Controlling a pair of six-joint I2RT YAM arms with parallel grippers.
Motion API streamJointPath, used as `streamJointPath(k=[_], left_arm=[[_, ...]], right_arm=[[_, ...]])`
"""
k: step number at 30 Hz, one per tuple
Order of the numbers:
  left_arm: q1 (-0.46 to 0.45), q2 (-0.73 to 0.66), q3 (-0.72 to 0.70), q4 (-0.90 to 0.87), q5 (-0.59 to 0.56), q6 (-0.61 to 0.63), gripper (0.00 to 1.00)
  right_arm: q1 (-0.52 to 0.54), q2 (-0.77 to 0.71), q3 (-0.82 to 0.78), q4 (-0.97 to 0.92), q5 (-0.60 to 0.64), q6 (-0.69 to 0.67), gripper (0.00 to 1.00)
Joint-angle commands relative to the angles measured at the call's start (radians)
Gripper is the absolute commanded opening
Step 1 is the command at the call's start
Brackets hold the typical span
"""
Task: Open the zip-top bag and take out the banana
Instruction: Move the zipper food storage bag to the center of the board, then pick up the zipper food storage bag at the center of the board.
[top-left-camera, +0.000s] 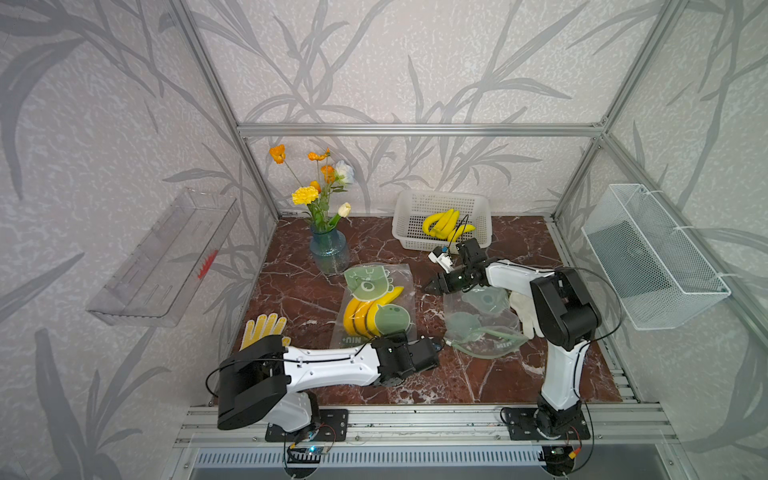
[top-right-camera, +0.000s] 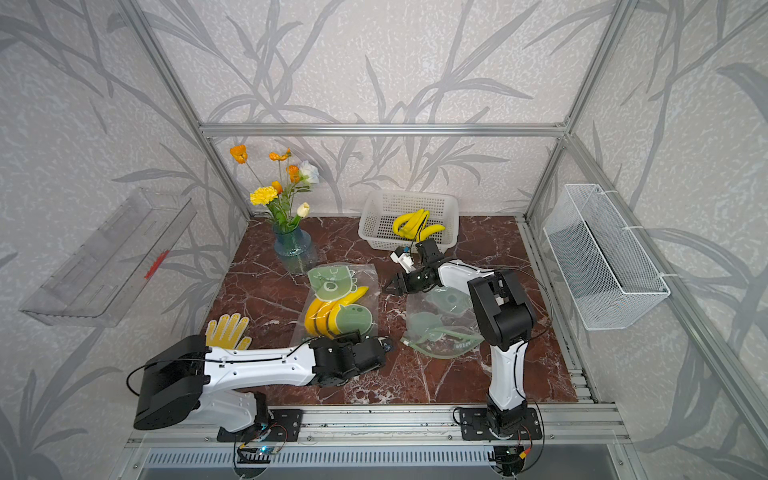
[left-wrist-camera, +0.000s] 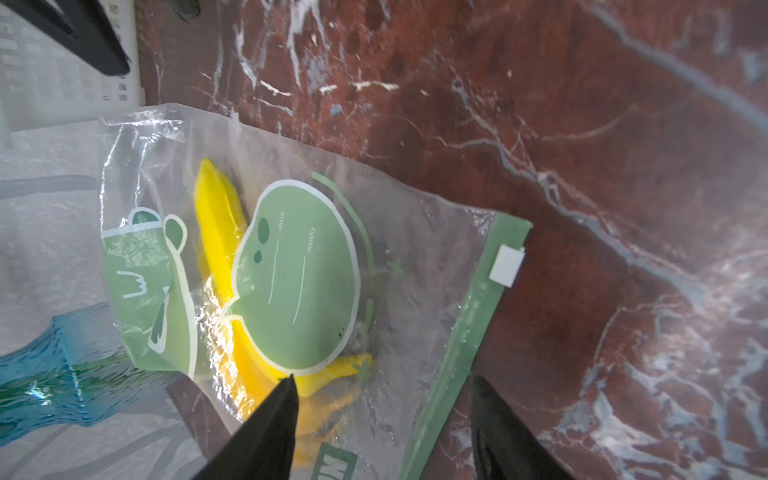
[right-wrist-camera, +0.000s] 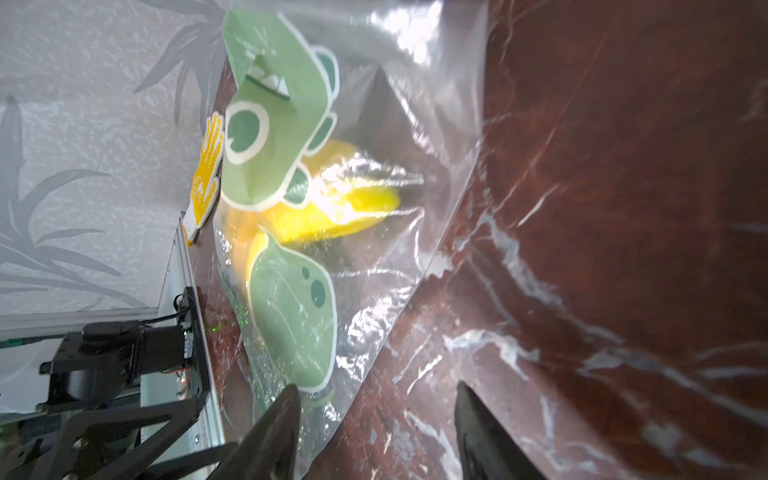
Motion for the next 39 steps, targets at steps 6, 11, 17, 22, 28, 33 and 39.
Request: streamJointPath(k=[6, 11, 17, 22, 28, 33, 39], left_arm=[[0.028, -0.022, 0.031, -0.039, -0.282, -0.263, 0.68], [0.197, -0.235, 0.028, -0.007, -0.236, -0.365, 0.91], [0.438, -0.39, 0.031, -0.011, -0.061, -0.424, 0.94], [0.607, -0.366, 0.042, -0.144, 0.049, -0.614, 0.99], [0.782, -0.367, -0.006, -0.099, 0.222, -0.712, 0.99], [0.788, -0.35, -0.009, -0.104, 0.266, -0.708, 0.98], [0.818, -0.304, -0.054, -0.103, 0.294, -0.755, 0.98]], right_arm=[[0.079, -0.195, -0.28, 0.054, 0.021, 0.063, 0.59], [0.097, -0.291, -0.332, 0.077, 0.048, 0.096, 0.6], [0.144, -0.324, -0.295, -0.01, 0.086, 0.107, 0.6], [0.217, -0.335, -0.307, -0.013, 0.139, 0.167, 0.6], [0.273, -0.382, -0.327, -0.012, 0.218, 0.232, 0.6], [0.278, -0.436, -0.332, -0.064, 0.271, 0.283, 0.6], [0.32, -0.42, -0.41, -0.054, 0.277, 0.348, 0.6]])
